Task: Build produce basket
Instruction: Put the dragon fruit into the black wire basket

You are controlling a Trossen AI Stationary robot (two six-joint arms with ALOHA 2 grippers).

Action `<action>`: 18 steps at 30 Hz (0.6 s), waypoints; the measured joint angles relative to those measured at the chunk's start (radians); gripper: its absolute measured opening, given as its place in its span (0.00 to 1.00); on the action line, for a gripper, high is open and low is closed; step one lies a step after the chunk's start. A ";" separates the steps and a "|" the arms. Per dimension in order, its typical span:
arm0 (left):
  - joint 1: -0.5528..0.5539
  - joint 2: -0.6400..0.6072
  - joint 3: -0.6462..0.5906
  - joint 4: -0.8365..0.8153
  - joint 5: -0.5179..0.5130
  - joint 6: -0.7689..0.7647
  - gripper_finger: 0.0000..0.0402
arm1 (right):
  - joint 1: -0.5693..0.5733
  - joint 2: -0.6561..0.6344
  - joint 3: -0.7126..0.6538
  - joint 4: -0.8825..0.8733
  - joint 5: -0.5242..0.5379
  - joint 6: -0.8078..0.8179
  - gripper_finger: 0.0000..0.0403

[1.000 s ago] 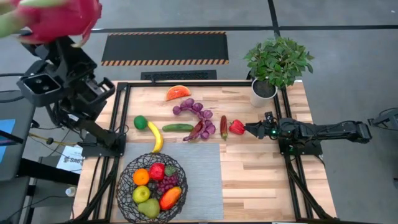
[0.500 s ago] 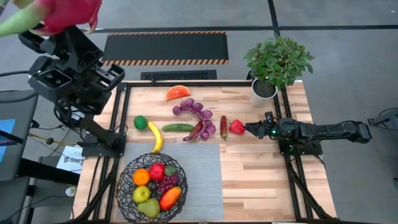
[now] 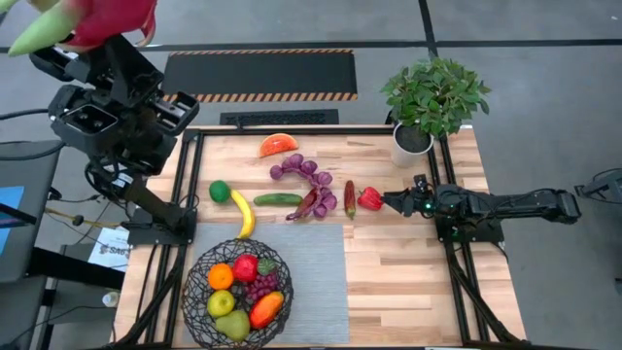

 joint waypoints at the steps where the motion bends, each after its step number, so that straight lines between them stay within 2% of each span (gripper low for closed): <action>1: 0.000 0.000 0.000 0.000 0.000 0.003 0.18 | 0.000 0.000 0.000 0.000 0.002 0.000 0.83; 18: 0.000 0.000 0.000 0.000 0.016 0.034 0.18 | 0.000 0.000 0.000 0.000 0.002 0.000 0.83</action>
